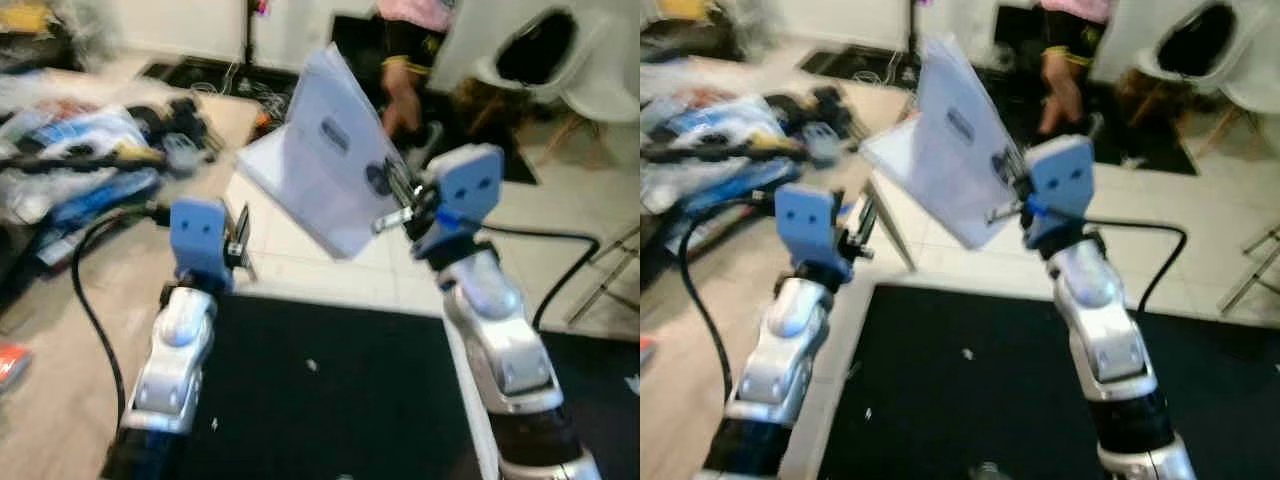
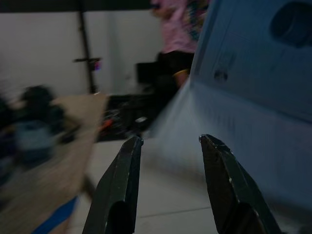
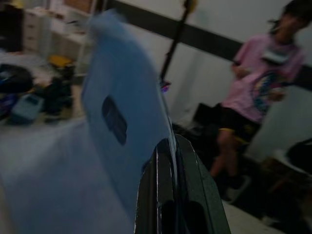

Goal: Picking trash to rubbish bin

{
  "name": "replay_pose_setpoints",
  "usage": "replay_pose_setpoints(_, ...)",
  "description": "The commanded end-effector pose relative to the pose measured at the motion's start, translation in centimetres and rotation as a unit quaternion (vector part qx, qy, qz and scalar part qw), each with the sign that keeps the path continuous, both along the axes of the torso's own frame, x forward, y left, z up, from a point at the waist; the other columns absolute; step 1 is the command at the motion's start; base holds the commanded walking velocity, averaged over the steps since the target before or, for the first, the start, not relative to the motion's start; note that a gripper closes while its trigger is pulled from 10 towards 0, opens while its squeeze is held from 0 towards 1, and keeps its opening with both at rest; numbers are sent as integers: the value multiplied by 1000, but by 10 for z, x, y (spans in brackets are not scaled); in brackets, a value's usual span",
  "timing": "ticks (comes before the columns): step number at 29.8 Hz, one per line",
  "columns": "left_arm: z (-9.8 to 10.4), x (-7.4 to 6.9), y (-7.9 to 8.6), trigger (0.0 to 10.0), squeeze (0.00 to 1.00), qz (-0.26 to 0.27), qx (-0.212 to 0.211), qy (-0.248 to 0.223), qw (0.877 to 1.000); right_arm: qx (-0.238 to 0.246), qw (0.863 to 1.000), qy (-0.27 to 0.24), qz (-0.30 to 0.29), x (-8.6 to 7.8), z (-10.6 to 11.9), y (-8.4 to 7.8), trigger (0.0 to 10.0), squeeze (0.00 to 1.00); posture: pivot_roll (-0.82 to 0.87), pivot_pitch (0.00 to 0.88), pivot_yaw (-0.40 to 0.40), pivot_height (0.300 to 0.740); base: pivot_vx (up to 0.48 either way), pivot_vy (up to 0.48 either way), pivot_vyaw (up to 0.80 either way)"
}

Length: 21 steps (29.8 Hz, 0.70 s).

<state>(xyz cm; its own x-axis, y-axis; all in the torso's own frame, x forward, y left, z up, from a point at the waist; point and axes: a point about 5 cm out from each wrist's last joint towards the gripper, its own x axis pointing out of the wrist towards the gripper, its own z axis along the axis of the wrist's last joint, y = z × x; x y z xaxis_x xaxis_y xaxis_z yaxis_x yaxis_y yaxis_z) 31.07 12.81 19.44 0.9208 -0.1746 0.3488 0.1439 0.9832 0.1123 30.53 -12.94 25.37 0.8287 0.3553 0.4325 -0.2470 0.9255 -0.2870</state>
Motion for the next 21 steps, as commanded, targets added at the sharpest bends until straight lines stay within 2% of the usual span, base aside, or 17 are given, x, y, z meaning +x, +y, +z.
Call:
replay_pose_setpoints(1, -4, -1, -1, 10000, 0, -2, 5, 5, 1000, -3, 1000, 1, -1, -1, -4, 0, 10000, 0, -47, 125, -63, 740, 0, 0, -800)
replay_pose_setpoints(14, -11, -2, 1, 10000, 0, -3, -1, 20, 1000, 22, 998, 58, -18, 4, -32, -8, 10000, 0, -45, 123, -60, 740, 0, 0, -800)
replay_pose_setpoints(18, -23, -2, 6, 10000, 0, 0, 2, 43, 999, 23, 996, 85, -25, 5, -48, -13, 10000, 0, -42, 120, -60, 740, 0, 0, -800)
replay_pose_setpoints(21, -42, -3, 13, 10000, 0, 6, 25, 83, 996, 21, 992, 123, -35, 5, -72, -20, 10000, 0, -36, 113, -60, 740, 0, 0, -800)
